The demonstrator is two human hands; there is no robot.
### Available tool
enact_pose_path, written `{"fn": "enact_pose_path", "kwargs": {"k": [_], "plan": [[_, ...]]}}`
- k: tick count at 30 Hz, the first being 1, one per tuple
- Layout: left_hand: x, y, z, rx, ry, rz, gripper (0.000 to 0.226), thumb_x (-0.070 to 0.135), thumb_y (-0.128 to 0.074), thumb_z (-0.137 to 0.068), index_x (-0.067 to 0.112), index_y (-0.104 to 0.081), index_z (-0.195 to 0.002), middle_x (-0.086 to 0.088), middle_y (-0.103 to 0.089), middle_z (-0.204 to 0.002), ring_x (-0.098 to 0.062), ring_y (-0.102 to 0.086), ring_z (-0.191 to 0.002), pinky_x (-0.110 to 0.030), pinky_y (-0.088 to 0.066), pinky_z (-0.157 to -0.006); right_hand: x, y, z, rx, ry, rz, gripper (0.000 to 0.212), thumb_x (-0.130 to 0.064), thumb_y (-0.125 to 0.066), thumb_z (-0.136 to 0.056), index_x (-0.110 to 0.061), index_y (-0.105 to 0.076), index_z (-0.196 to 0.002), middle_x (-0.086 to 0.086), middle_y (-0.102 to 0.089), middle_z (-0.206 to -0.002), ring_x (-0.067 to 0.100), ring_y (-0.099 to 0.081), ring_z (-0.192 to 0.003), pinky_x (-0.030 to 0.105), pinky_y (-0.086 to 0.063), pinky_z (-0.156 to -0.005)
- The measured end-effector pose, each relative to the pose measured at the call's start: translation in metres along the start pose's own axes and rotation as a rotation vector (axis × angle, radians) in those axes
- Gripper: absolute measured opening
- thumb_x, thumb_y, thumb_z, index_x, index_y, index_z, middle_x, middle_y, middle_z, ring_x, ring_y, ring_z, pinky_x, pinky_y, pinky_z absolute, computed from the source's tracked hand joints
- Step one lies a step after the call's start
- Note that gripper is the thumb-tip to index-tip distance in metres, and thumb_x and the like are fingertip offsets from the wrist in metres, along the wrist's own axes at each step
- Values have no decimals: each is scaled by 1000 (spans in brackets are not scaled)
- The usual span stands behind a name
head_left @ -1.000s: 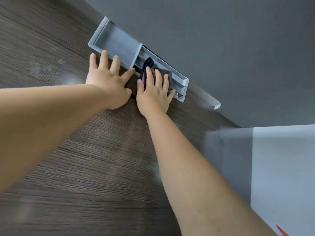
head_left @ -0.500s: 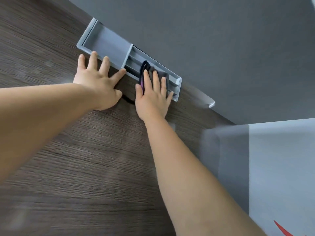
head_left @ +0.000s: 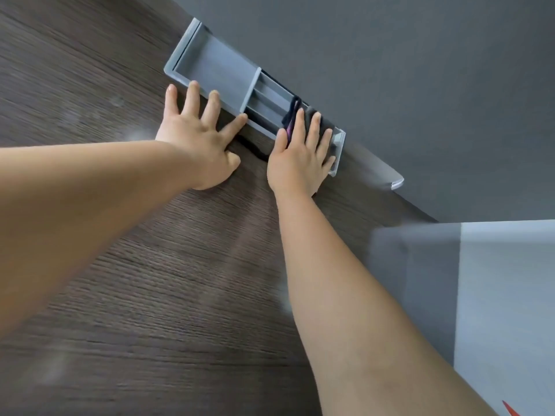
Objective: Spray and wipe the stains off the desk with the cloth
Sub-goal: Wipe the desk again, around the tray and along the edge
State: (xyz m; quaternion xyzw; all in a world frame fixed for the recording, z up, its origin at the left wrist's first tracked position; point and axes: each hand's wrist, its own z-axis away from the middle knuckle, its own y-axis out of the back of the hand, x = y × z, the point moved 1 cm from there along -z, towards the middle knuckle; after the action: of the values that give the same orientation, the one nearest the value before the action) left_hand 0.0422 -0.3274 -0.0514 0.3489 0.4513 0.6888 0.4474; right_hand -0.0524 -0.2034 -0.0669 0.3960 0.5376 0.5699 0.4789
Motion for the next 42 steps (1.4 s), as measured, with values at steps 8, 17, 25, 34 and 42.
{"fn": "enact_pose_path", "kwargs": {"k": [8,17,25,34,42], "plan": [[-2,-3,-2,19,-30,-21,64,53,-12,-90,36,9,-148,-11,5,-157,-40,10,-142,-57,2,-114,5,8,-20,-85,-254,-18,52,-46,-14,-102,-34,-8,-152,-9,1,-160,22,10,-147,56,0,-116],[-2,-1,-1,21,-31,-25,63,52,-10,-90,35,2,-149,-11,2,-157,-40,7,-142,-58,0,-114,-28,10,-18,-102,66,28,50,-45,-21,-101,-37,-14,-150,-11,-11,-158,17,0,-146,53,-10,-114],[-2,-2,-1,27,-39,-38,63,54,-7,-90,34,11,-148,-12,6,-157,-42,9,-142,-58,2,-113,-11,13,-18,-98,-189,-5,52,-49,-17,-101,-36,-11,-151,-10,-1,-160,20,8,-147,57,-7,-114],[-4,-1,1,-3,-37,-46,63,52,-7,-90,33,8,-149,-12,7,-157,-40,10,-142,-56,3,-114,-30,9,-14,-115,186,55,51,-49,-19,-101,-40,-12,-150,-13,-6,-159,15,3,-146,56,-1,-114],[-5,-5,0,36,-53,-69,65,55,-5,-88,35,11,-148,-12,5,-158,-40,7,-142,-56,1,-114,-3,15,-17,-123,-173,3,51,-49,-16,-100,-37,-18,-149,-10,-4,-160,20,7,-147,61,-3,-112]]}}
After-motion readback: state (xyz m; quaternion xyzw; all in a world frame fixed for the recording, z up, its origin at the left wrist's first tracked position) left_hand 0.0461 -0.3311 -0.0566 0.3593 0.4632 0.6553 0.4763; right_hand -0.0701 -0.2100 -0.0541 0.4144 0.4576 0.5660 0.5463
